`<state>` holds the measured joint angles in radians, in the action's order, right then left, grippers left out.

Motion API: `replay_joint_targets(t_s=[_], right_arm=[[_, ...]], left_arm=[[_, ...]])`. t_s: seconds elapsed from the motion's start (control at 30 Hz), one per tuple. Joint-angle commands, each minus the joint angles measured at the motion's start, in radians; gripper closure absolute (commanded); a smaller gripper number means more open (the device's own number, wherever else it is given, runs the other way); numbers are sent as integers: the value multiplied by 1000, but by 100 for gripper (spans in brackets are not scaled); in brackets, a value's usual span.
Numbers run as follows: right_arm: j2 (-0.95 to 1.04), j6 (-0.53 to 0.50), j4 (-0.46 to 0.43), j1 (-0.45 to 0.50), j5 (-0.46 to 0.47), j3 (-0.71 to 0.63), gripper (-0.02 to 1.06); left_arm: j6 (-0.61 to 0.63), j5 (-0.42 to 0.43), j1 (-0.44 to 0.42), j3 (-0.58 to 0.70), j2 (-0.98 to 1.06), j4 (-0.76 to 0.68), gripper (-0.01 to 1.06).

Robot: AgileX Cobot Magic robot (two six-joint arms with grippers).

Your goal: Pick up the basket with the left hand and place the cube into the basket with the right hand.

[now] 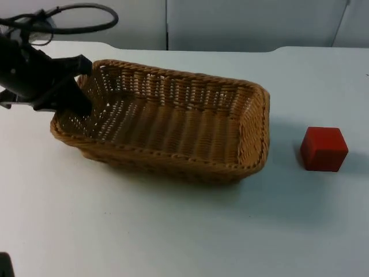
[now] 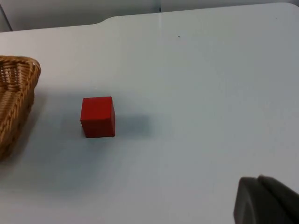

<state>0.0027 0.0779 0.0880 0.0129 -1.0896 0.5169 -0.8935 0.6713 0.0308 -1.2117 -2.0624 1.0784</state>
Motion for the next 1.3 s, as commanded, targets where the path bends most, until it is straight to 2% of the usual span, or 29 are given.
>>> replay_joint_targets(t_s=[0.0,0.13,0.27,1.27], right_arm=[[-3,-6,1,-3,12,-8,105],[-3,-6,1,-3,12,-8,105],[-3,-6,1,-3,12,-8,105],[-3,-6,1,-3,12,-8,105]], left_arm=[[27,48,1,0,35,25,105],[41,99,1,0,91,41,105],[41,115,1,0,114,48,105],[37,119,1,0,121,63,105]])
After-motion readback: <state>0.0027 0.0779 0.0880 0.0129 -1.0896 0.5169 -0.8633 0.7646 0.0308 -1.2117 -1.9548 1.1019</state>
